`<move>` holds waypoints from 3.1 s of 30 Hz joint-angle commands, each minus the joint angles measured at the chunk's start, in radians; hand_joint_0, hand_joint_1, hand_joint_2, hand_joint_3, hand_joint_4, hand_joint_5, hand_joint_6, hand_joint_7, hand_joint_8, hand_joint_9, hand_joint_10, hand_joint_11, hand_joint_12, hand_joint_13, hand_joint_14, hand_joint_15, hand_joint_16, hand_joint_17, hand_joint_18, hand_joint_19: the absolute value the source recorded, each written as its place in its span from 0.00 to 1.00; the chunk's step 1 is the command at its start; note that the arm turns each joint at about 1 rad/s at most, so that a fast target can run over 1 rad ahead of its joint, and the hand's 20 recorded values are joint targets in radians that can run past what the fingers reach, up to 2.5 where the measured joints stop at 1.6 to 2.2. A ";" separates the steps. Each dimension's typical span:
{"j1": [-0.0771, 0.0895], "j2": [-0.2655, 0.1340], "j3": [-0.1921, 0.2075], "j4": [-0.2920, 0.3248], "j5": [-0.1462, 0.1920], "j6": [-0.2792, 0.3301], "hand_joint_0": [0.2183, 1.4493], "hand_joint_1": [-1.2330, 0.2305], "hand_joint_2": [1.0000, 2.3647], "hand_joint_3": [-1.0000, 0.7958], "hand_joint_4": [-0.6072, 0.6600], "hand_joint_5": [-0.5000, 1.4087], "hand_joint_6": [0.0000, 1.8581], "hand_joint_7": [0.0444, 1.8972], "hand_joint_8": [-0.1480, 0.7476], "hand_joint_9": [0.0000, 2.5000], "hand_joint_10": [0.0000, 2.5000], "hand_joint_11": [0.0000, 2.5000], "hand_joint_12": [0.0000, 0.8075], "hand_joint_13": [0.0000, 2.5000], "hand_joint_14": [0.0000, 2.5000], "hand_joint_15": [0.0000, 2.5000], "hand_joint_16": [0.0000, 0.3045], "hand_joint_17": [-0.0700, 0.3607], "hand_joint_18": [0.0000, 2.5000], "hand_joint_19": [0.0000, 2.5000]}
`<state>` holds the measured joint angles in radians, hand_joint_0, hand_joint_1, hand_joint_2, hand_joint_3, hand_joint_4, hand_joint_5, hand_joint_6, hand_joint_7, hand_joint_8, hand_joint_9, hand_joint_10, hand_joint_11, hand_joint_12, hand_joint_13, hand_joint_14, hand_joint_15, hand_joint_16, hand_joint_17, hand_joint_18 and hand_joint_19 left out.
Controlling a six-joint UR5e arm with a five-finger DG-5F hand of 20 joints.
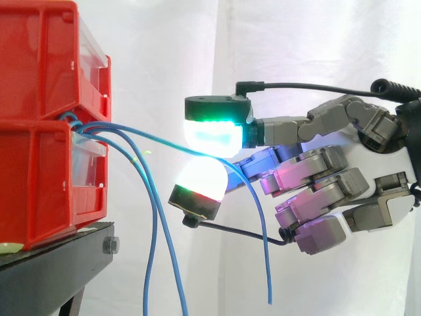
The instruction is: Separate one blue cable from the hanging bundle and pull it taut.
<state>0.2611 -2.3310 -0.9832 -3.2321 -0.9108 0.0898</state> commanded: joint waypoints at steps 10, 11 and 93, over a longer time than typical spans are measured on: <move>0.000 0.010 -0.032 -0.075 -0.111 -0.021 0.45 0.37 0.02 0.41 0.50 0.33 0.27 0.75 0.09 0.76 1.00 0.61 0.15 0.55 1.00 0.51 0.18 0.45 0.63 0.31; 0.000 0.024 -0.057 -0.081 -0.131 -0.021 0.45 0.37 0.02 0.41 0.49 0.33 0.27 0.76 0.09 0.76 1.00 0.61 0.15 0.55 1.00 0.52 0.18 0.45 0.63 0.32; -0.003 0.171 -0.167 -0.021 -0.149 -0.137 0.45 0.38 0.02 0.40 0.49 0.33 0.27 0.75 0.09 0.76 1.00 0.60 0.12 0.54 1.00 0.52 0.17 0.43 0.65 0.41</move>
<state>0.2577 -2.1587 -1.1517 -3.2577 -1.0609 -0.0476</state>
